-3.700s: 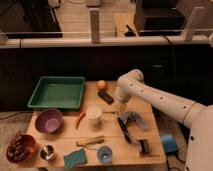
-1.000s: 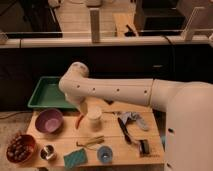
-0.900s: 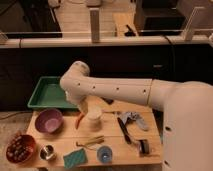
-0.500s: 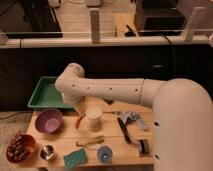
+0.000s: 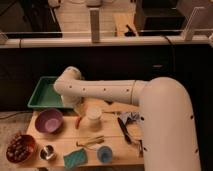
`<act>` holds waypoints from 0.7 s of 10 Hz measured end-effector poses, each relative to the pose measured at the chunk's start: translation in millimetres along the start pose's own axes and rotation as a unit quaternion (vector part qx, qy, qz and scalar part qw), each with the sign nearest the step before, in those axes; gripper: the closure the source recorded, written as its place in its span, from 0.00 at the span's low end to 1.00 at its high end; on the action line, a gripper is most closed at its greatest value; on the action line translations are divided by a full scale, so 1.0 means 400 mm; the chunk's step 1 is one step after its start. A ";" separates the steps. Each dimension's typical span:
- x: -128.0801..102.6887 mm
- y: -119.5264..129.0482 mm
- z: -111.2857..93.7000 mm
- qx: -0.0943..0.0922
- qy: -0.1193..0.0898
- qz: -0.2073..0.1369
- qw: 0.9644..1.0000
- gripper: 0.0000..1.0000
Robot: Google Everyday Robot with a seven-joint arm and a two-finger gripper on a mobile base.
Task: Place pepper in metal cup
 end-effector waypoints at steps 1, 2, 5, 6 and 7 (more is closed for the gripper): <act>-0.003 0.001 0.018 -0.005 -0.005 -0.005 1.000 0.20; 0.005 0.010 0.053 -0.013 -0.010 -0.017 1.000 0.20; 0.023 0.030 0.132 -0.020 -0.025 -0.045 0.998 0.20; 0.029 0.030 0.155 -0.021 -0.023 -0.050 0.998 0.20; 0.041 0.031 0.179 -0.022 -0.018 -0.051 0.998 0.20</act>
